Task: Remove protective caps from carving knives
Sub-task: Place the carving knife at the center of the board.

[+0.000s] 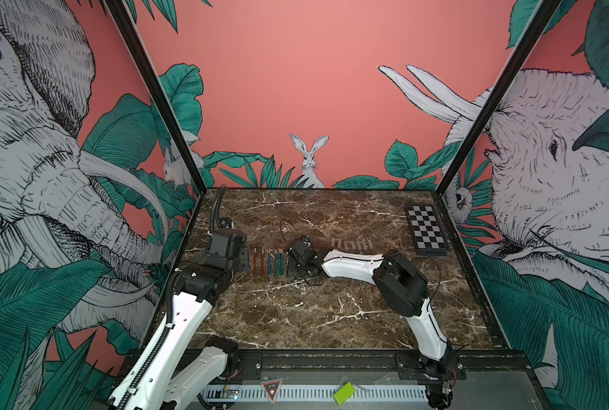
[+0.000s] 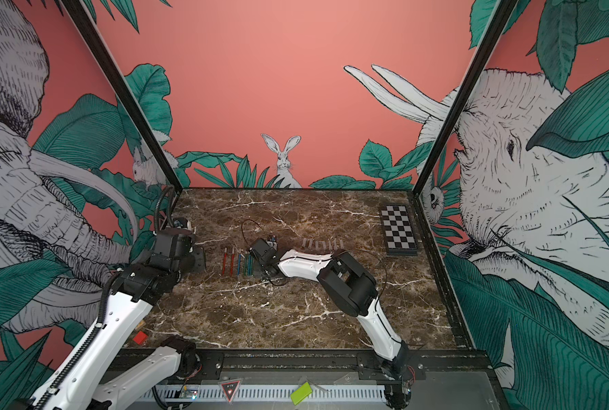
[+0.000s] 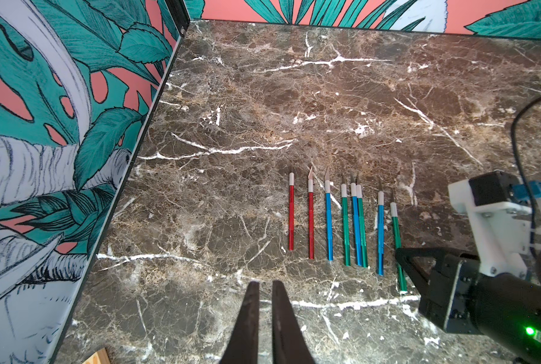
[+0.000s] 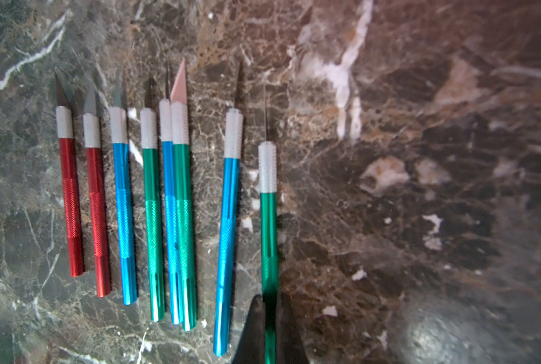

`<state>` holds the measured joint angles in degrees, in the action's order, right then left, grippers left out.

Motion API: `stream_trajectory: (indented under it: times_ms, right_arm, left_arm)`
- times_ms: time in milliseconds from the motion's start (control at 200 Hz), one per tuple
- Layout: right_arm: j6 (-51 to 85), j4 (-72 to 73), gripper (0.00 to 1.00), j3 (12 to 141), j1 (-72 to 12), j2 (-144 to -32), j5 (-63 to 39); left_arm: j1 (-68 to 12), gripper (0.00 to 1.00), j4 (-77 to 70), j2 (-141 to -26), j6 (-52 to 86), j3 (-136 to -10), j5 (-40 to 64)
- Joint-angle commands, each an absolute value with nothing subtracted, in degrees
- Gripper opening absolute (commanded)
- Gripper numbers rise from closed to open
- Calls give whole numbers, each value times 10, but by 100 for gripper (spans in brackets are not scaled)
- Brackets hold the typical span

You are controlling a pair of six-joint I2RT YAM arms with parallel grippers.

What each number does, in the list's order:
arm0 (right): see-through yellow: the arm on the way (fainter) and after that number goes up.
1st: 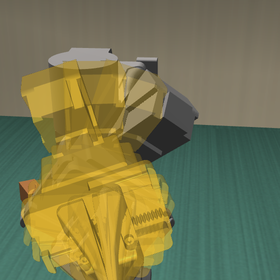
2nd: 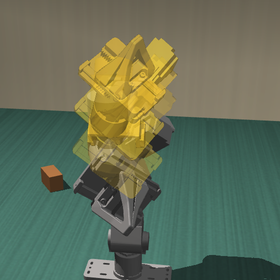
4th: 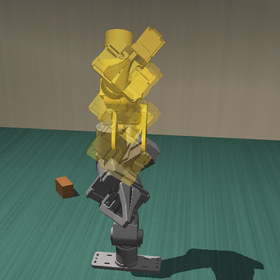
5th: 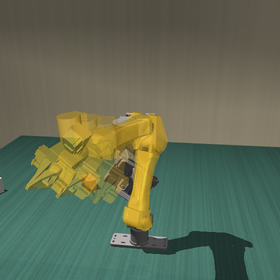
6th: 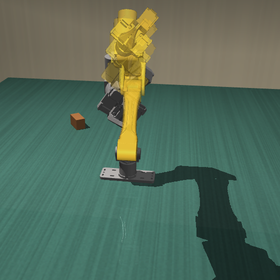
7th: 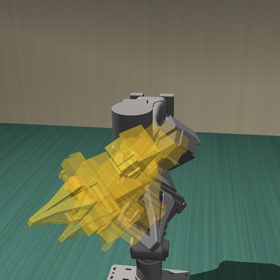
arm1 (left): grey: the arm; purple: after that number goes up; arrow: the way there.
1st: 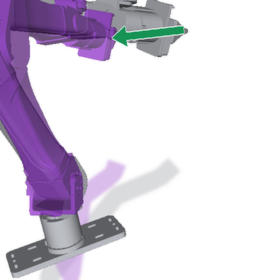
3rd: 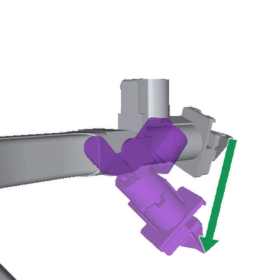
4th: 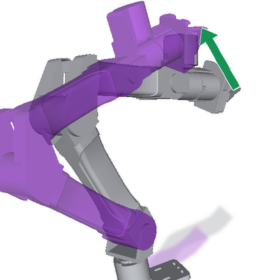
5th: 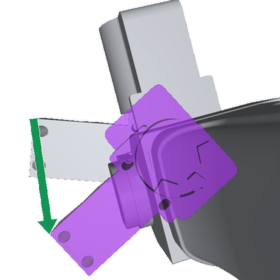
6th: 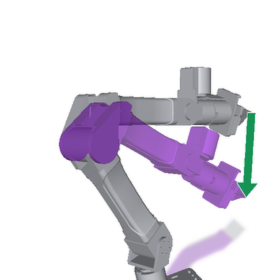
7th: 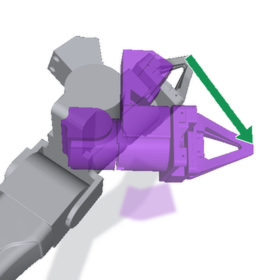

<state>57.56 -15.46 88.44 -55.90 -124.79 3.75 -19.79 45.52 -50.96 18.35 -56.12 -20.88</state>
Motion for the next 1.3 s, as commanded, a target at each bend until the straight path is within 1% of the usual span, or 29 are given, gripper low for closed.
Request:
stream_trajectory:
  times_ms: [0,675,875,1040,1295]
  right_arm:
    - [577,-185,0,891,-558,-1287,45]
    - [583,-195,0,894,-549,-1294,55]
    - [581,-199,11,896,-549,-1287,53]
    - [579,-200,17,896,-548,-1279,55]
    - [577,-203,21,896,-548,-1265,55]
  left_arm:
    - [-200,0,454,-506,179,-555,-221]
    - [-200,0,455,-508,179,-554,-222]
    - [-200,0,455,-507,179,-554,-222]
    - [-200,0,454,-509,179,-554,-222]
    - [-200,0,455,-510,178,-554,-223]
